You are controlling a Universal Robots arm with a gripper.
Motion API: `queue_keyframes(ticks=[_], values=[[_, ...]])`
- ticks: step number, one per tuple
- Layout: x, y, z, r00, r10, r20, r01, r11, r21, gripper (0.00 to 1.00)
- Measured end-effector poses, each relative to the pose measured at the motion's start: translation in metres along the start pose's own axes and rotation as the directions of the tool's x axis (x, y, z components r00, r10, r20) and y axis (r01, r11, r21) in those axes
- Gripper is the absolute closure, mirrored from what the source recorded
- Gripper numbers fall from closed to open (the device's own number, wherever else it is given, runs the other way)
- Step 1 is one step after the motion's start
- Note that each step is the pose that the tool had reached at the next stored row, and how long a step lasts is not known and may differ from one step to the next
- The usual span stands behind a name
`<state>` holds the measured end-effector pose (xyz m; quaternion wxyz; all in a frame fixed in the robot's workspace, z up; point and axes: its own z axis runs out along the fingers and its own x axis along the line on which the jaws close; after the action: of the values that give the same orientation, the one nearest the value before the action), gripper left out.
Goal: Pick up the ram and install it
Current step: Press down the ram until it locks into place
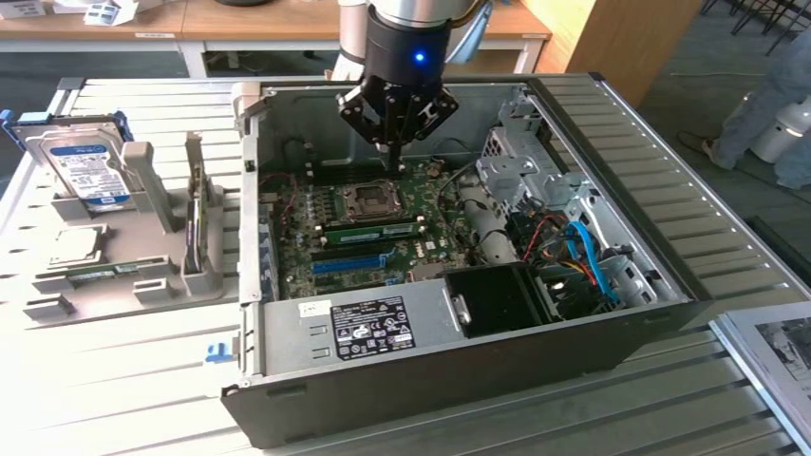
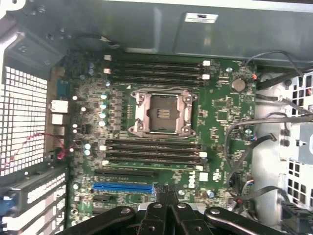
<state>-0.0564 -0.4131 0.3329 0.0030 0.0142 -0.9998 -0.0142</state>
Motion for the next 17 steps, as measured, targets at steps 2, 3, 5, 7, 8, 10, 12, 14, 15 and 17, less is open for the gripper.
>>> queue_keyframes(ticks=[2,3,5,7,8,10,12,14,15,17], values=[[0.0010,0.0001,0.0000,1.0000,0.001,0.0000,-0.001,1.0000,0.0000,0.90],[0.0010,0.0001,0.0000,1.0000,0.001,-0.0001,-0.001,1.0000,0.0001,0.90],[0.0010,0.0001,-0.0001,1.0000,0.001,-0.0002,-0.001,1.0000,0.0002,0.90],[0.0010,0.0000,-0.0015,1.0000,0.001,-0.0003,-0.001,1.0000,0.0025,0.90],[0.0010,0.0001,-0.0023,1.0000,0.001,-0.0003,-0.001,1.0000,0.0038,0.90],[0.0010,0.0002,-0.0034,1.0000,0.002,-0.0002,-0.002,1.0000,0.0062,0.90],[0.0010,0.0002,-0.0044,1.0000,0.003,-0.0003,-0.003,1.0000,0.0090,0.90],[0.0010,0.0002,-0.0058,1.0000,0.004,-0.0003,-0.004,0.9999,0.0122,0.90],[0.0010,0.0002,-0.0064,1.0000,0.005,-0.0003,-0.005,0.9999,0.0134,0.90],[0.0010,0.0003,-0.0073,1.0000,0.007,-0.0003,-0.007,0.9998,0.0162,0.90]])
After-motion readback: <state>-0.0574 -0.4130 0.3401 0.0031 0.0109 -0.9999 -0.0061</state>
